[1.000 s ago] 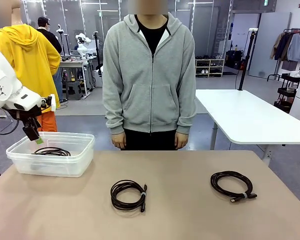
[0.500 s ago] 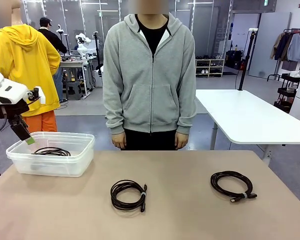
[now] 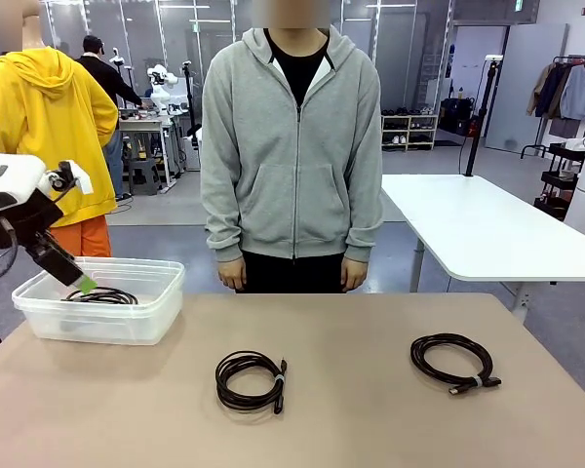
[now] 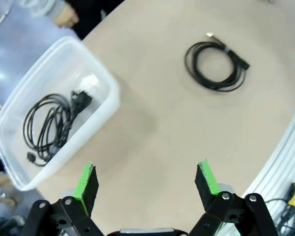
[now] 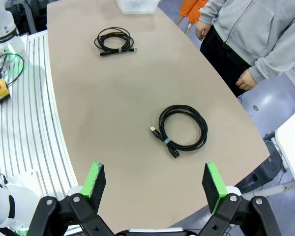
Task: Organize and store the cables.
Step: Place the USB Extension Cable into the Organizing box.
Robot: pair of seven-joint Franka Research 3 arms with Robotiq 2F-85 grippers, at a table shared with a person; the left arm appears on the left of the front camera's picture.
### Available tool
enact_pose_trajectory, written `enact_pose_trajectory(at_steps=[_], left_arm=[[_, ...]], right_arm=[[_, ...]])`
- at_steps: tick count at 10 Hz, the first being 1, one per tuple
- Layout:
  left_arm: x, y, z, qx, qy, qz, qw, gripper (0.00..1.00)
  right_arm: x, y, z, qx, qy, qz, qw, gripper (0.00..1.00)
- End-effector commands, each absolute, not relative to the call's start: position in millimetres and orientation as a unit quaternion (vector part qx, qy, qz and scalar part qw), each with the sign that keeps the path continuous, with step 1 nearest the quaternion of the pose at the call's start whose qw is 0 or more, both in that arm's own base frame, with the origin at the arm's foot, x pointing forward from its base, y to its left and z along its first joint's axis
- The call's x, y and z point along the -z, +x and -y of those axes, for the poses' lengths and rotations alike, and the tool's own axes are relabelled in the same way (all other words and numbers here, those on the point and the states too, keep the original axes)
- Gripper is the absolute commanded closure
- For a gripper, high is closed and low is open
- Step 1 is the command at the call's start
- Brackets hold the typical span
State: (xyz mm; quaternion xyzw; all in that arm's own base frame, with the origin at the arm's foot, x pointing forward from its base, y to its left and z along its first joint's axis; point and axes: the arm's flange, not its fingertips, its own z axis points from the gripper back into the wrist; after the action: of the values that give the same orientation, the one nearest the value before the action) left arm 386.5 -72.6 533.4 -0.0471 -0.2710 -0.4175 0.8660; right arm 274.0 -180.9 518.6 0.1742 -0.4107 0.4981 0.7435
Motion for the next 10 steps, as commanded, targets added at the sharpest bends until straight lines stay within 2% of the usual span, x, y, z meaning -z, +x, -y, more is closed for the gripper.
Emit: enact_pose_trajectory(at_steps=[1,4,6,7,8,10], left_arm=[[-528.8,368.3,82.9,0.433,-0.066,0.294,0.849,0.0],[-533.3,357.3,105.7,0.455,-0.102,0.308,0.829,0.0],[-533.9,353.7,113.0,0.459,-0.099,0.31,0.827,0.0],[-539.3,353.9,102.9,0.482,-0.046,0.319,0.815,0.0],[-540.2,354.9,113.9,0.463,-0.092,0.295,0.831,0.0],[-540.2,354.9,113.9,0.463,-0.092,0.295,0.831,0.0]], right_arm=[[-518.7,274.3,180.2,-0.499,0.174,0.41,0.743,0.0],[-518.7,274.3,180.2,-0.499,0.174,0.41,0.743,0.0],[-518.7,274.3,180.2,-0.499,0.174,0.41,0.743,0.0],[-518.7,274.3,180.2,-0.499,0.174,0.41,0.743,0.0],[-518.7,274.3,180.2,-0.499,0.174,0.41,0.743,0.0],[-518.7,274.3,180.2,-0.499,0.174,0.41,0.743,0.0]])
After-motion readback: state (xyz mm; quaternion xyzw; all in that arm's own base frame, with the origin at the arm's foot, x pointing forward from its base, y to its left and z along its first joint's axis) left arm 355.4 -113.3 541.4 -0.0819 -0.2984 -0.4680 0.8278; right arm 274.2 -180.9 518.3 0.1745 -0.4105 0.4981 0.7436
